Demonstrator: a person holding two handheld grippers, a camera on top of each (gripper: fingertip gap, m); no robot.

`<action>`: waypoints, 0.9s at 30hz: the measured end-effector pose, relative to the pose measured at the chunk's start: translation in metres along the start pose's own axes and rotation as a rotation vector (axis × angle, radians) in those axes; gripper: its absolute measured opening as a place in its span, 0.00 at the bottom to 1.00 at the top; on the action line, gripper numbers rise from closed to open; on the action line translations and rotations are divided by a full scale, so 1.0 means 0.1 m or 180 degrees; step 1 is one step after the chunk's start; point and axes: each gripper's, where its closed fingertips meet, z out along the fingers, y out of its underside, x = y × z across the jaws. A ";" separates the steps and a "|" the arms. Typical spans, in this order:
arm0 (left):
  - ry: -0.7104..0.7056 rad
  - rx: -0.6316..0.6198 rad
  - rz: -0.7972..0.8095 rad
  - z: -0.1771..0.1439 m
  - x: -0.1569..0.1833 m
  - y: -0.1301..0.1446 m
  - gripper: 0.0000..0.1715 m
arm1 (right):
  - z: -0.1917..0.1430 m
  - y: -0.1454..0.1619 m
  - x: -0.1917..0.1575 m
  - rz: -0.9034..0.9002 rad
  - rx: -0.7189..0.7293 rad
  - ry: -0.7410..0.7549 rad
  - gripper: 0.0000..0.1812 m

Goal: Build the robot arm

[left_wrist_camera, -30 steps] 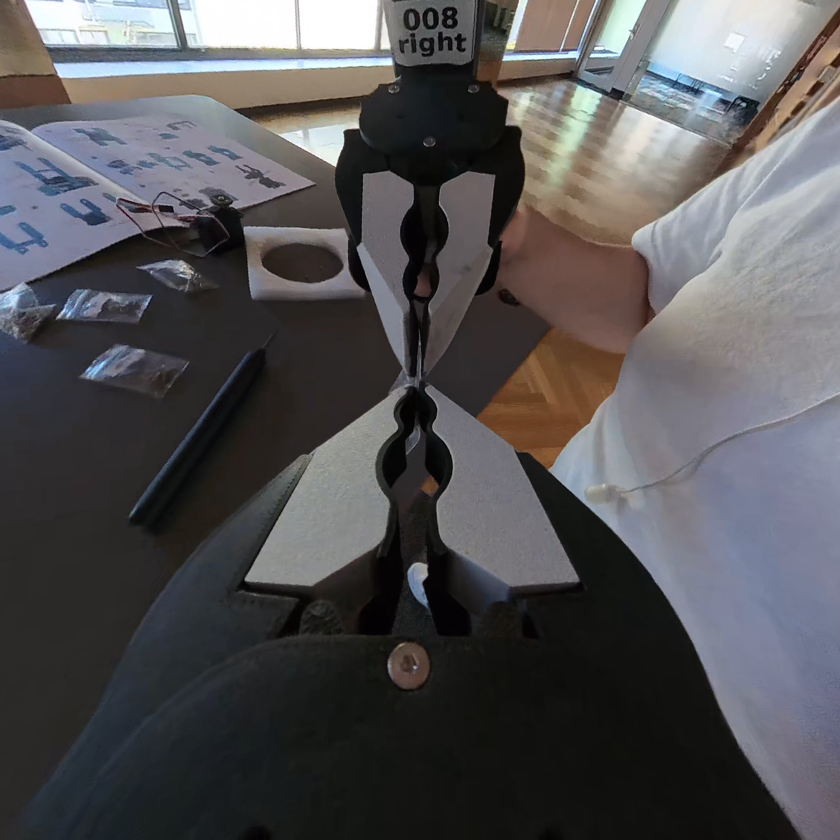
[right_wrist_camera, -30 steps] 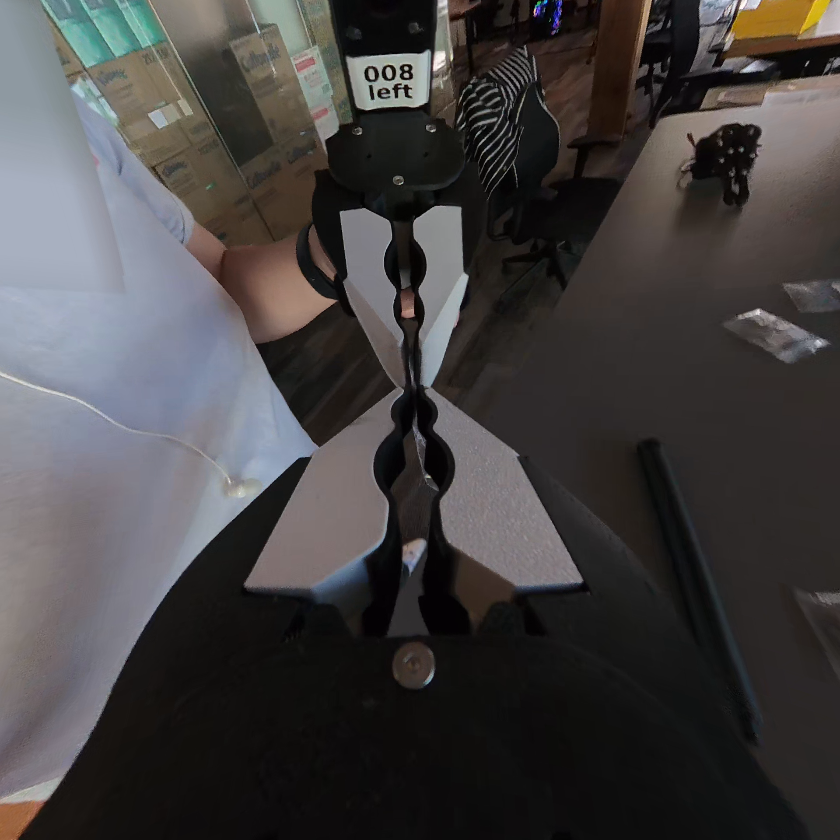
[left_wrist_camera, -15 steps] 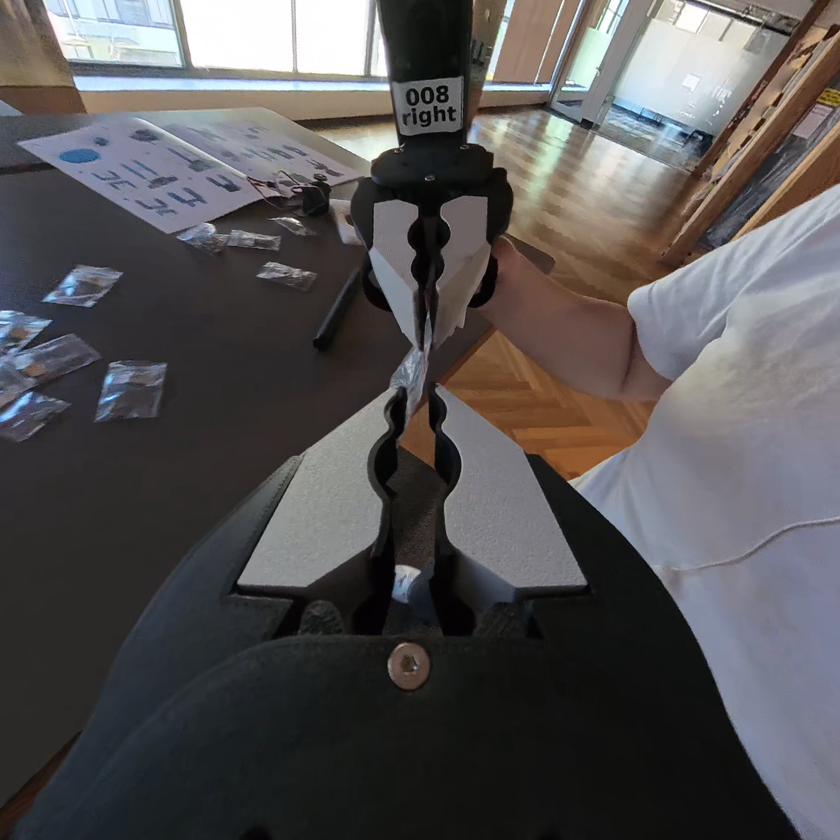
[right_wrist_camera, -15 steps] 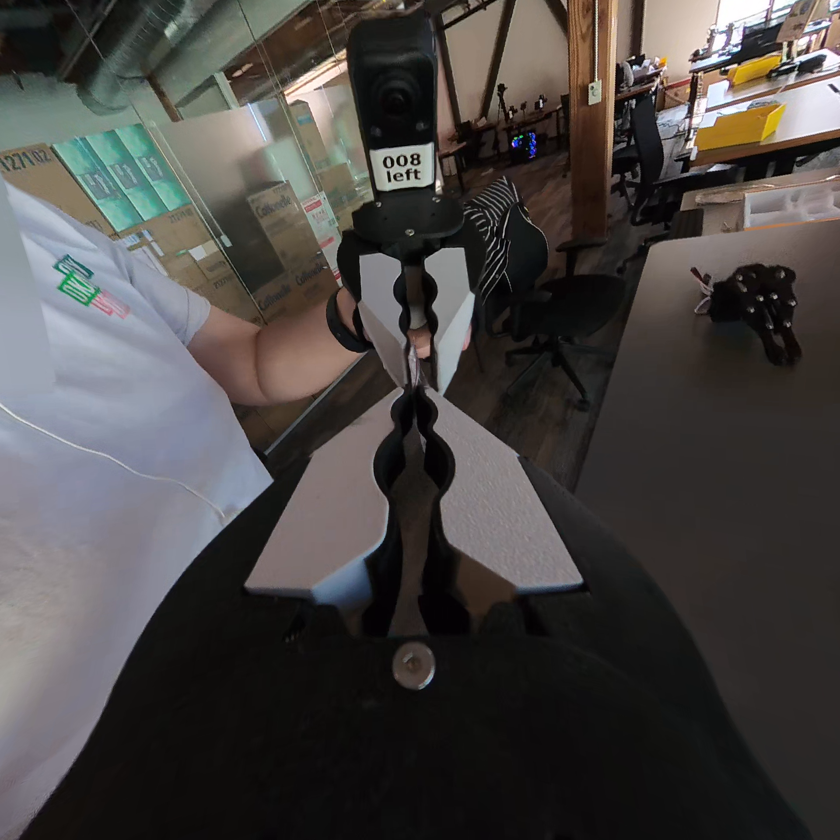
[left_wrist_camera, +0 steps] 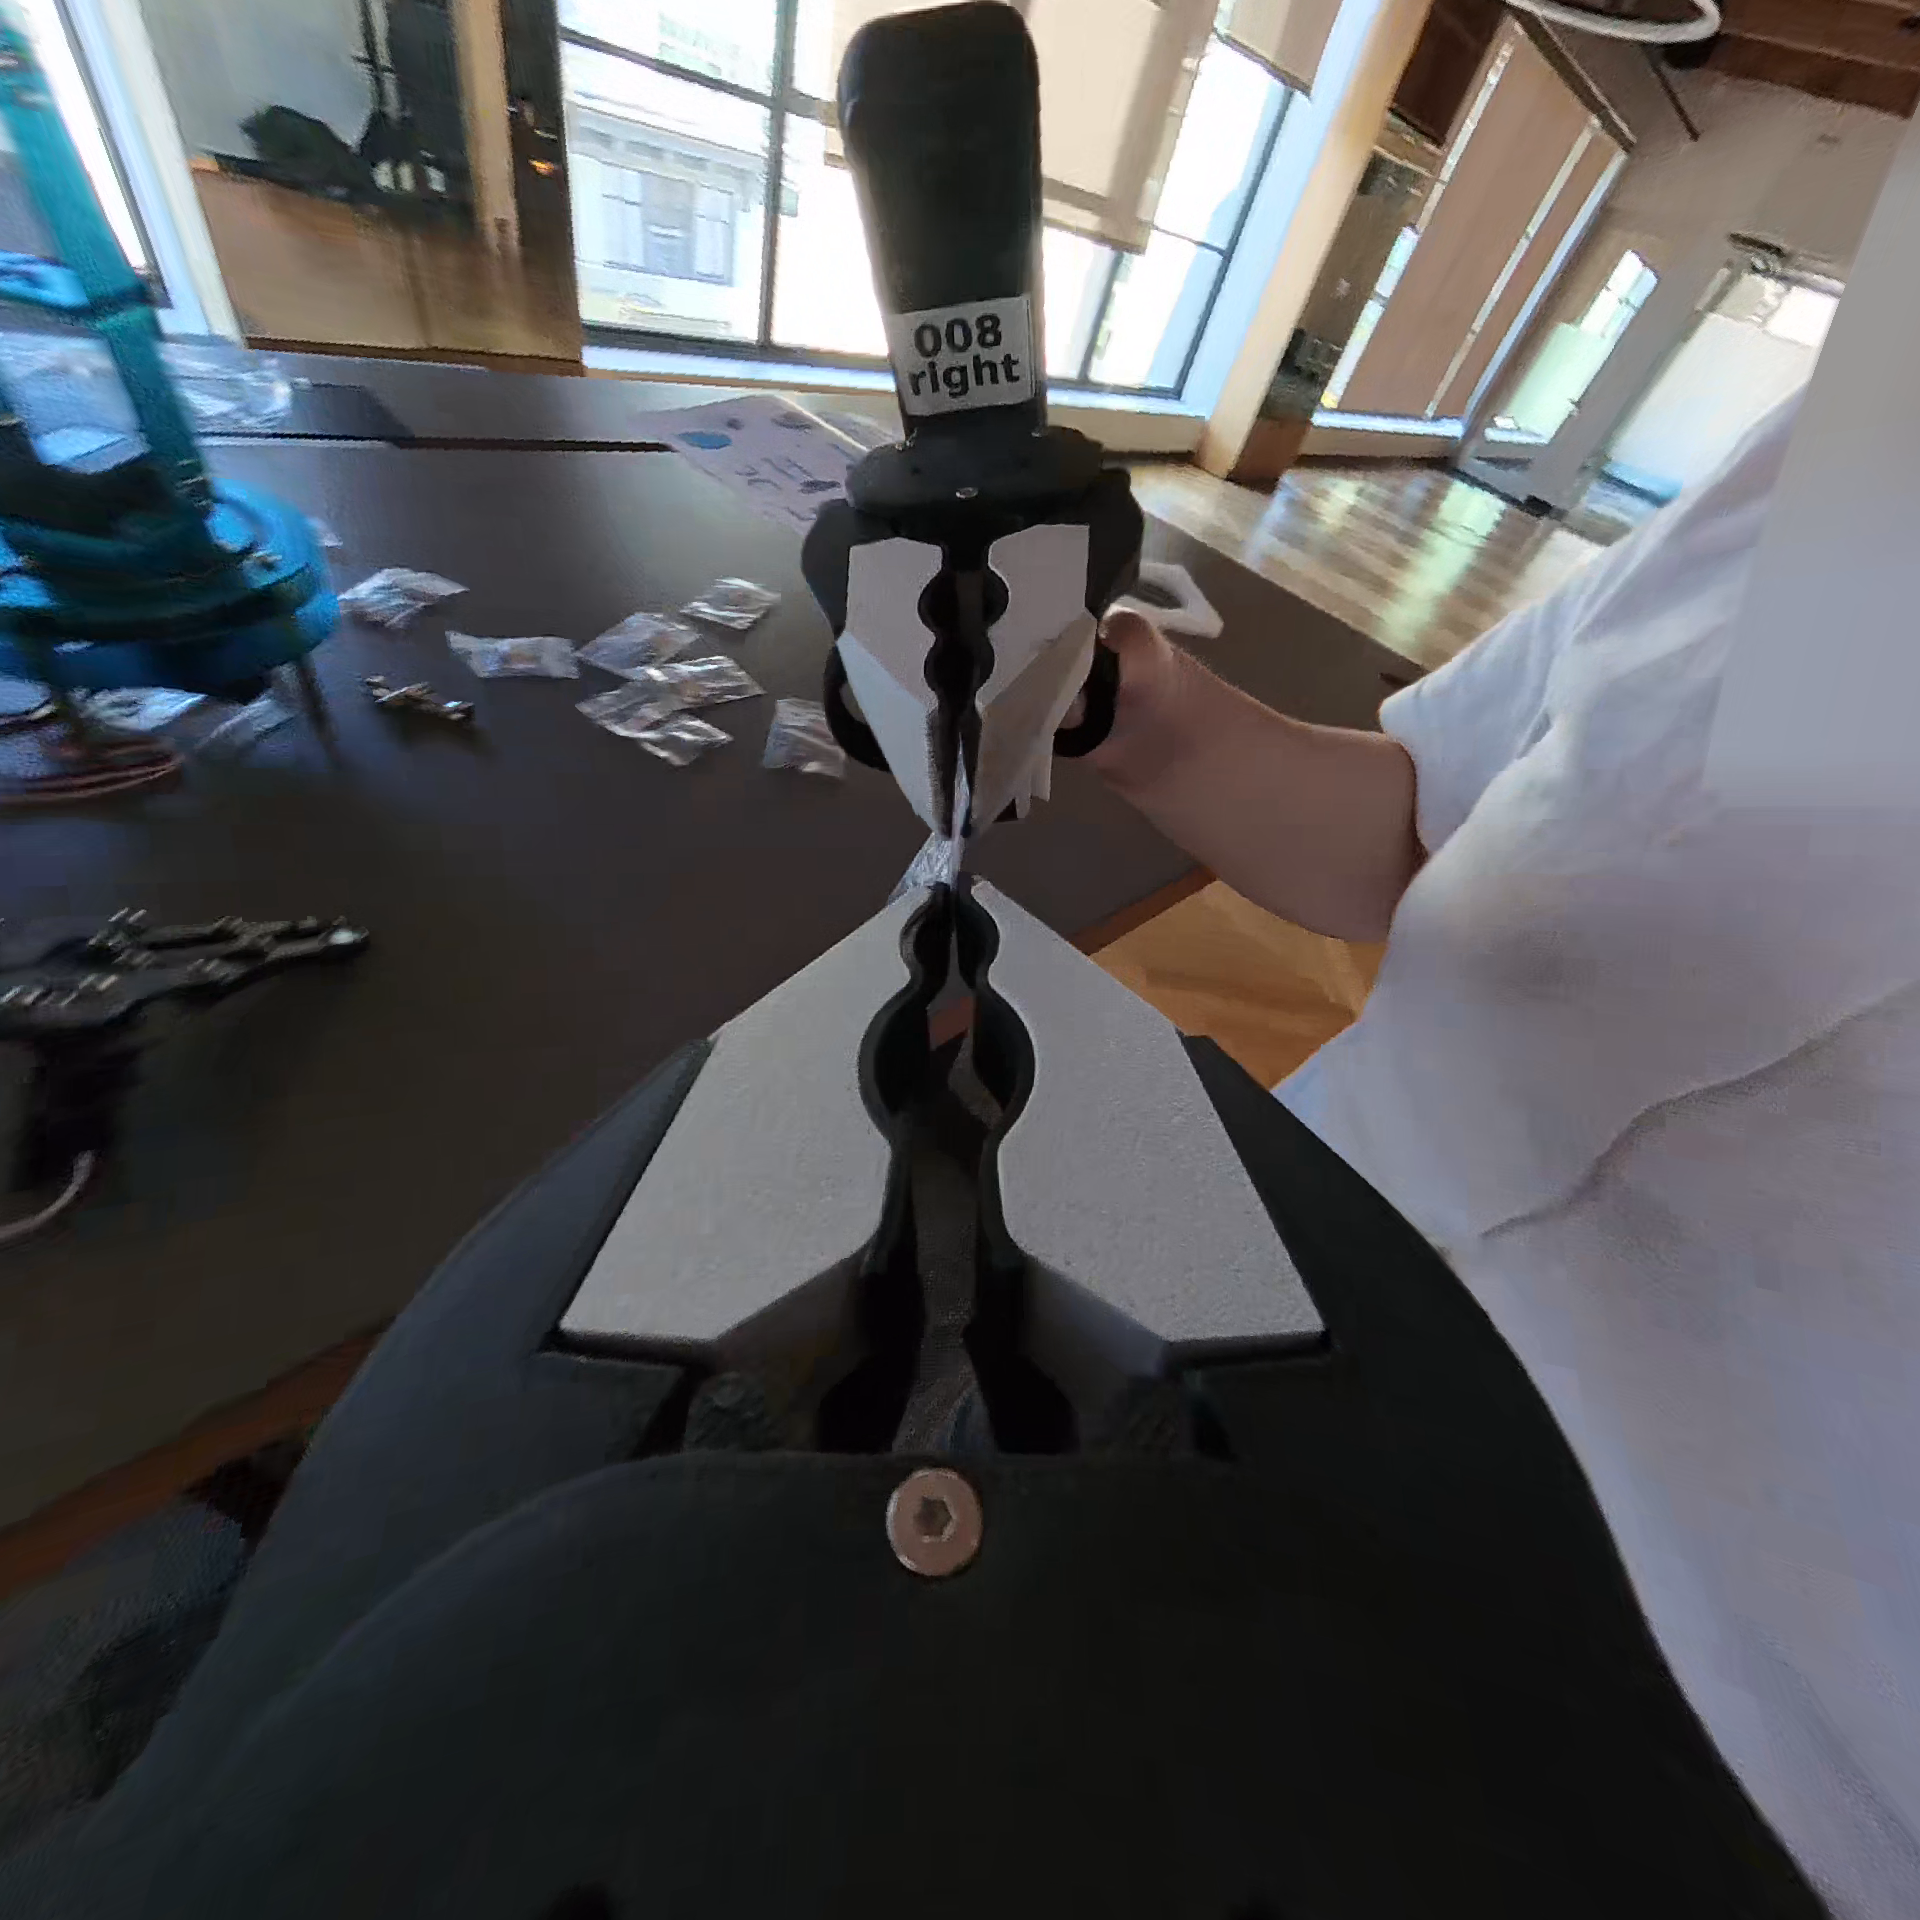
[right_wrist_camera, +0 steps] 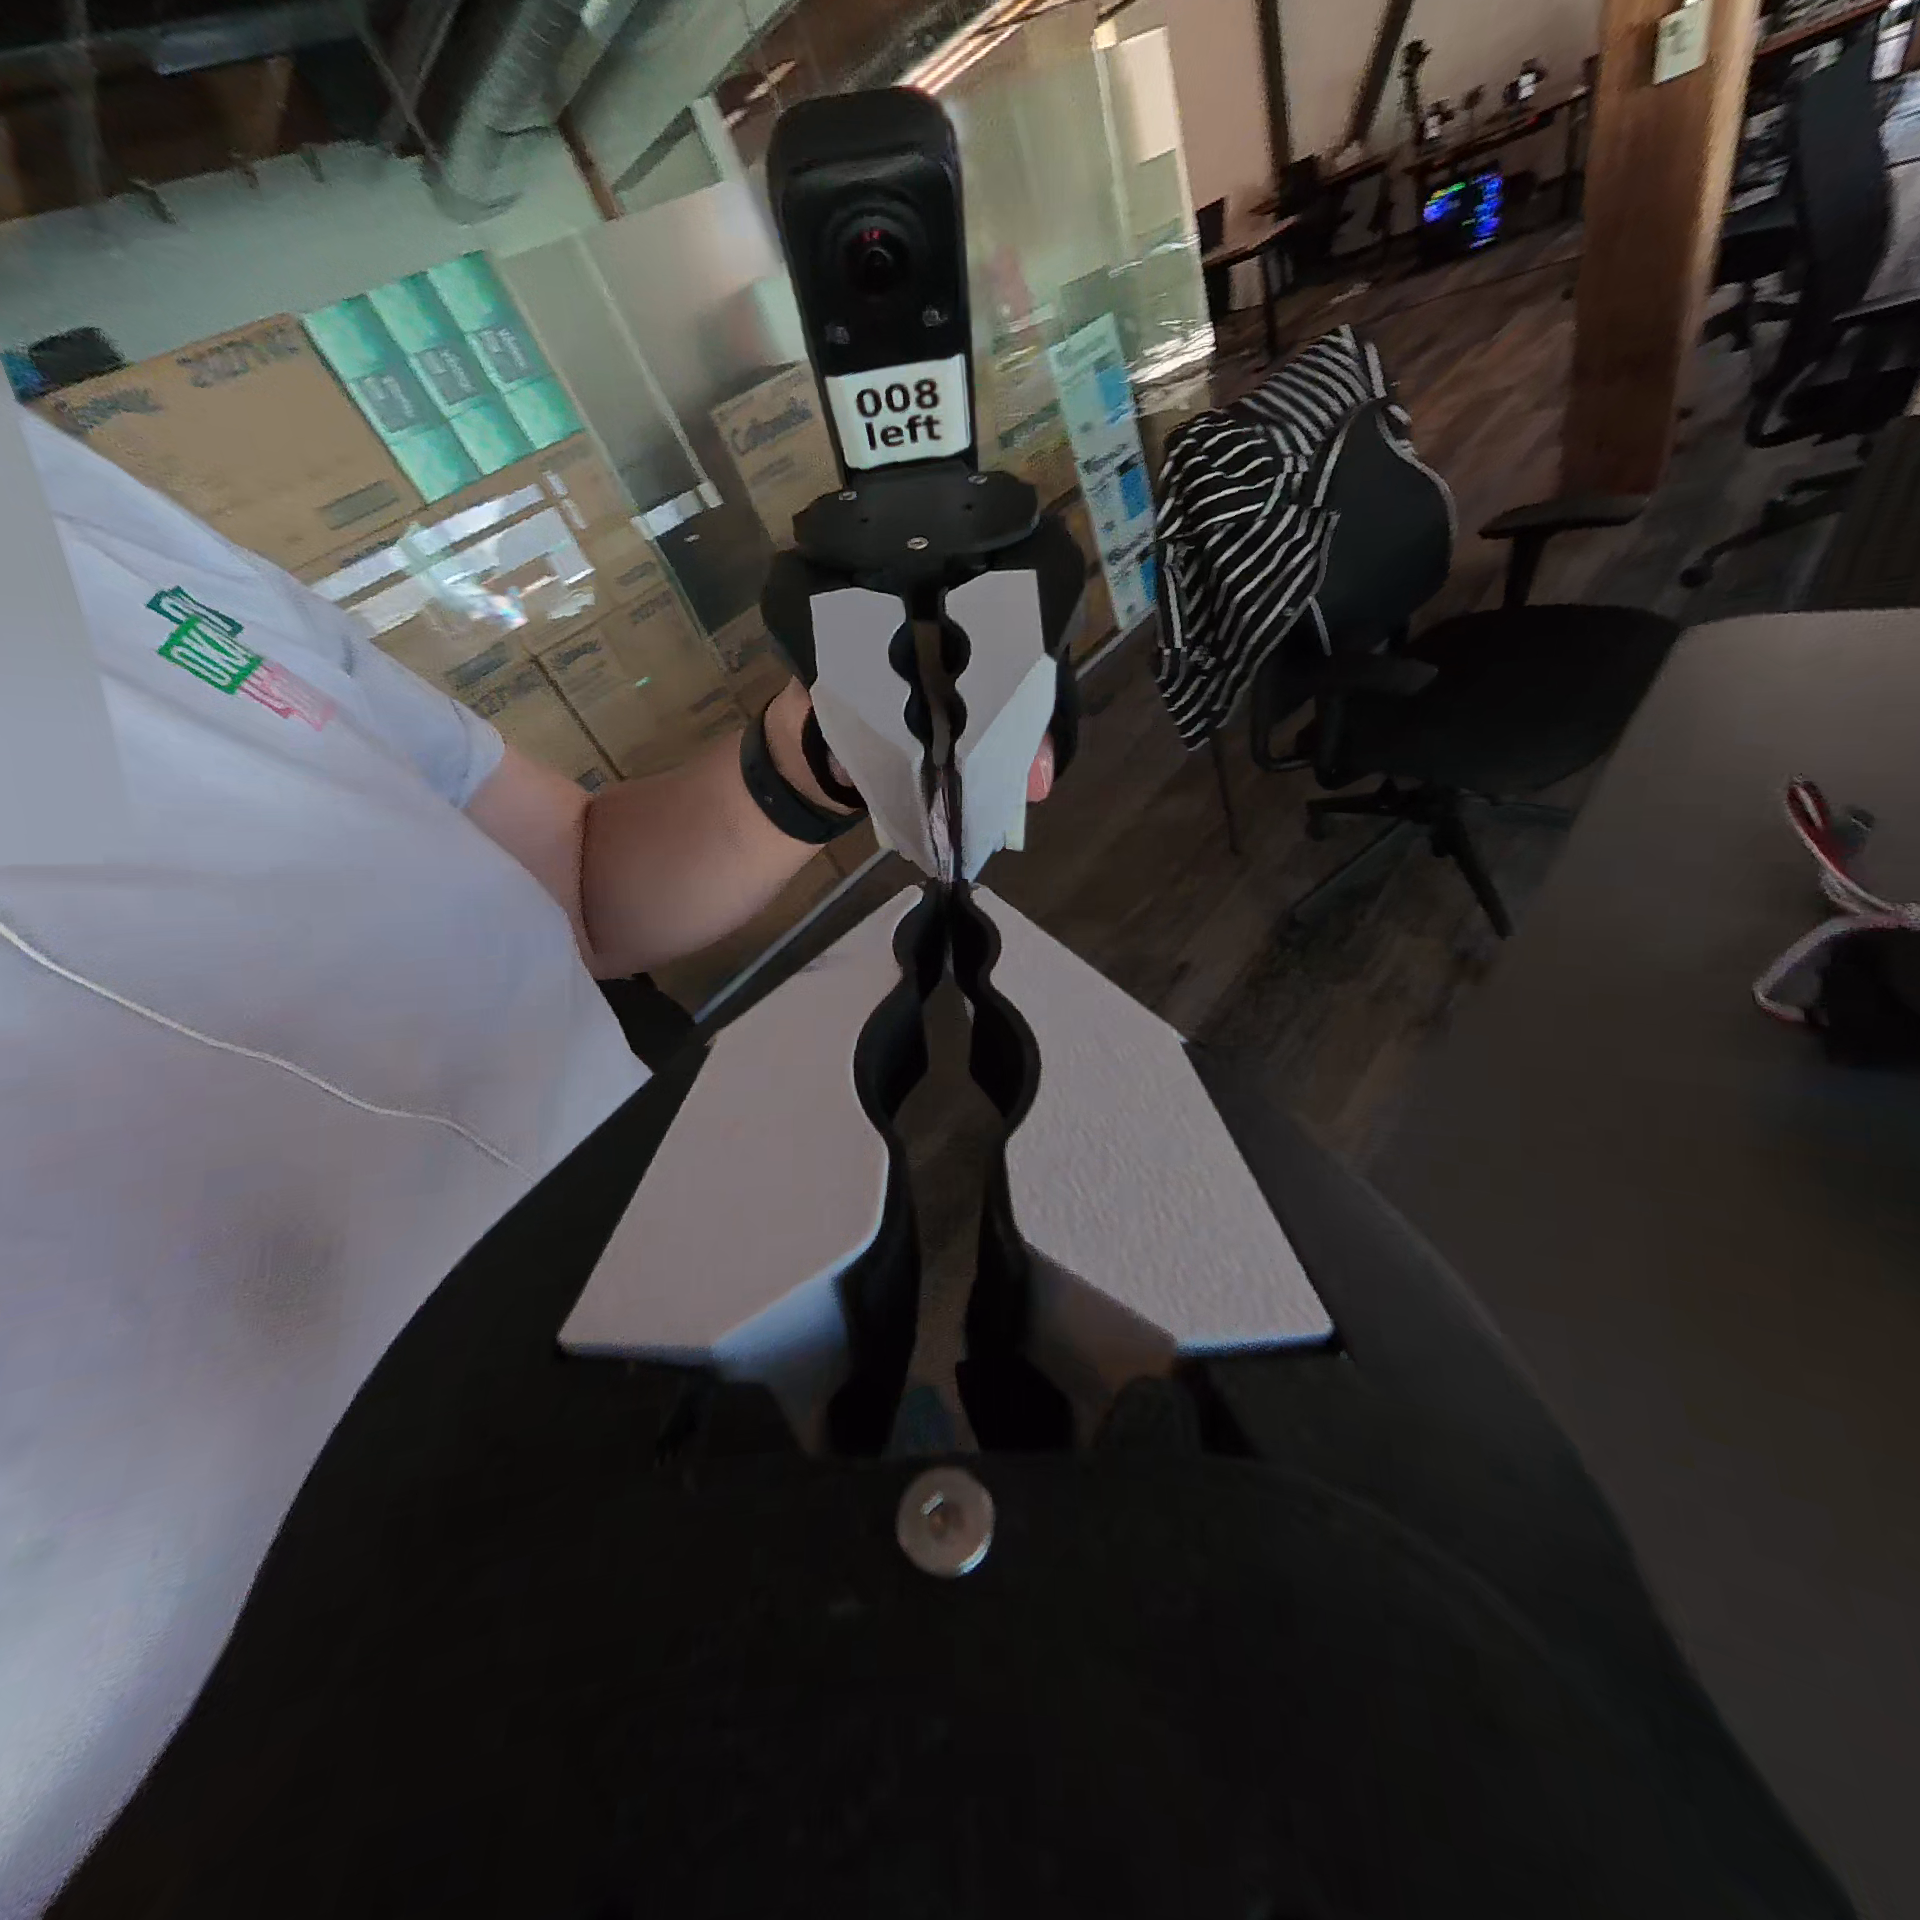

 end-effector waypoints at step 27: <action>-0.0799 0.0378 -0.0599 -4.07 -2.34 0.49 0.10 | 4.20 -0.95 2.05 0.0366 -0.0117 -0.0842 0.00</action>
